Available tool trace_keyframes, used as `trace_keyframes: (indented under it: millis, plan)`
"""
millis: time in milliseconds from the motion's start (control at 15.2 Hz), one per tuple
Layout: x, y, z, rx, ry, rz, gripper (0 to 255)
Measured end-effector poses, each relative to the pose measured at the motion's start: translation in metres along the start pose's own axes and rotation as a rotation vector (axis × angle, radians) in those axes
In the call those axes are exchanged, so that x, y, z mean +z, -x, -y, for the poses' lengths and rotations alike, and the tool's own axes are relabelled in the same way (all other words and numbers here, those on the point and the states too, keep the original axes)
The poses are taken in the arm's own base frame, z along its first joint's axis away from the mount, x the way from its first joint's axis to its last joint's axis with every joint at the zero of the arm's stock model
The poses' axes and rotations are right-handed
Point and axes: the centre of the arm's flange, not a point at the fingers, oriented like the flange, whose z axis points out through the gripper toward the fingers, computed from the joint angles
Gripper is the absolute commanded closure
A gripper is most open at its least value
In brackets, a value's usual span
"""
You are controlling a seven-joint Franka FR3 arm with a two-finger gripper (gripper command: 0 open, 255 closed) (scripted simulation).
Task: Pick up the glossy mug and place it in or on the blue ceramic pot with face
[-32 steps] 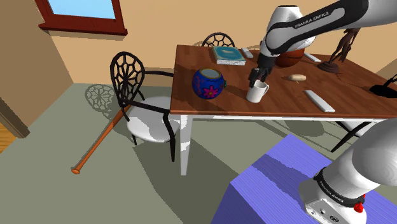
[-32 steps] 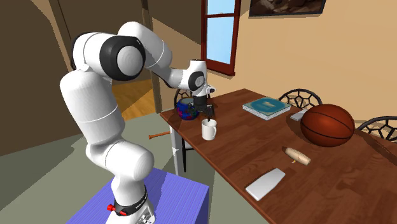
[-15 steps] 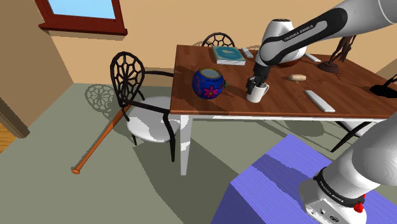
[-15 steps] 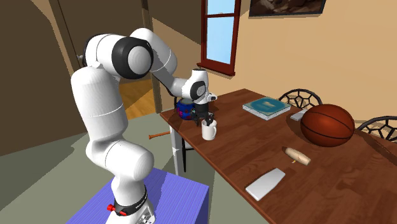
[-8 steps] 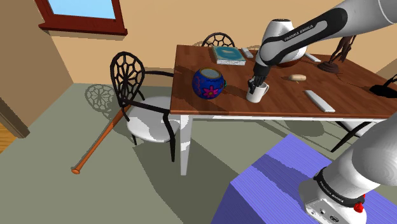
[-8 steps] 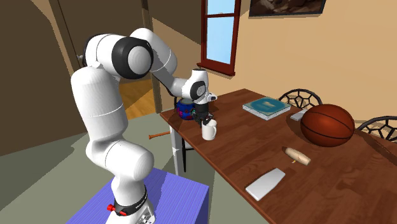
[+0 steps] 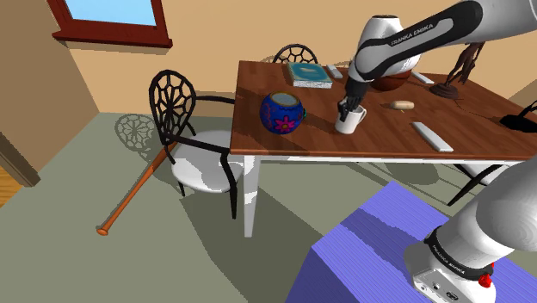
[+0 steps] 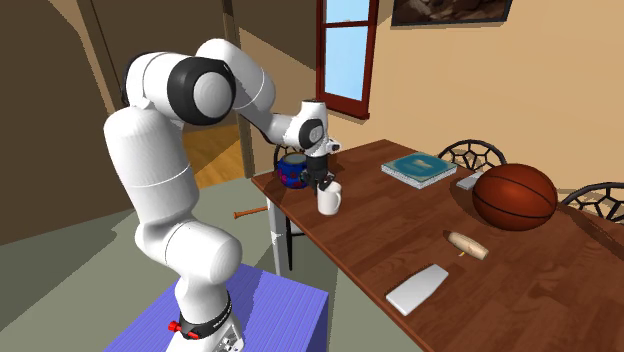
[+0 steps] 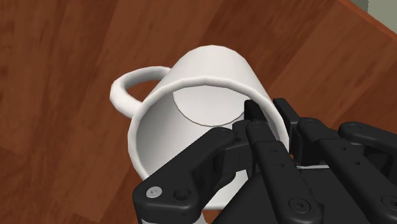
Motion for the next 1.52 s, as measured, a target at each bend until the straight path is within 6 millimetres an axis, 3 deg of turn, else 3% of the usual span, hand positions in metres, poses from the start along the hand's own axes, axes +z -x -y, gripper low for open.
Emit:
trace_keyframes:
  millis: [1518]
  plan:
    - [-0.120, -0.006, -0.006, 0.000, 0.000, 0.000, 255]
